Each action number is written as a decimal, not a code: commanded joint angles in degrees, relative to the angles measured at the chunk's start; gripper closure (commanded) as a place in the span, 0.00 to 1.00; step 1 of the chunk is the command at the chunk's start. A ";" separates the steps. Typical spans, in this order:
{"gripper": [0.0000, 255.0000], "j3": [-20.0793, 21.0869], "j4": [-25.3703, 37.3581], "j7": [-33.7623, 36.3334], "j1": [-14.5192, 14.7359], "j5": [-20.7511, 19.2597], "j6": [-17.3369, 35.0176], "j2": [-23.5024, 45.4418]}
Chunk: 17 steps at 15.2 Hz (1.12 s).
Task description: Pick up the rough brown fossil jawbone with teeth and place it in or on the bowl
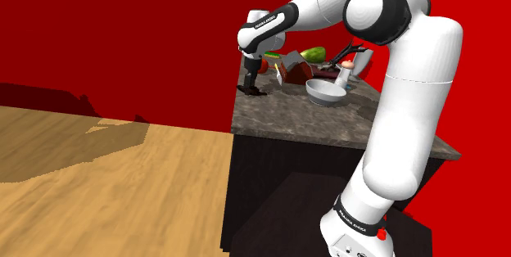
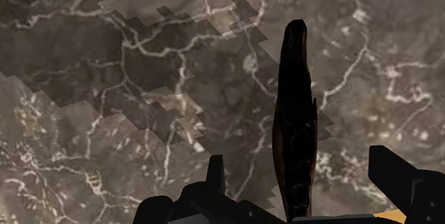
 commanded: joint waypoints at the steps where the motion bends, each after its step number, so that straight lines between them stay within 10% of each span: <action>1: 0.00 0.00 -0.01 -0.01 -0.01 0.01 0.05 0.02; 4: 0.00 0.00 -0.01 -0.01 0.00 0.01 0.04 0.02; 5: 1.00 0.00 -0.01 -0.01 0.00 0.01 0.04 0.02; 17: 1.00 -0.08 1.16 0.09 0.08 -0.29 -2.04 -0.93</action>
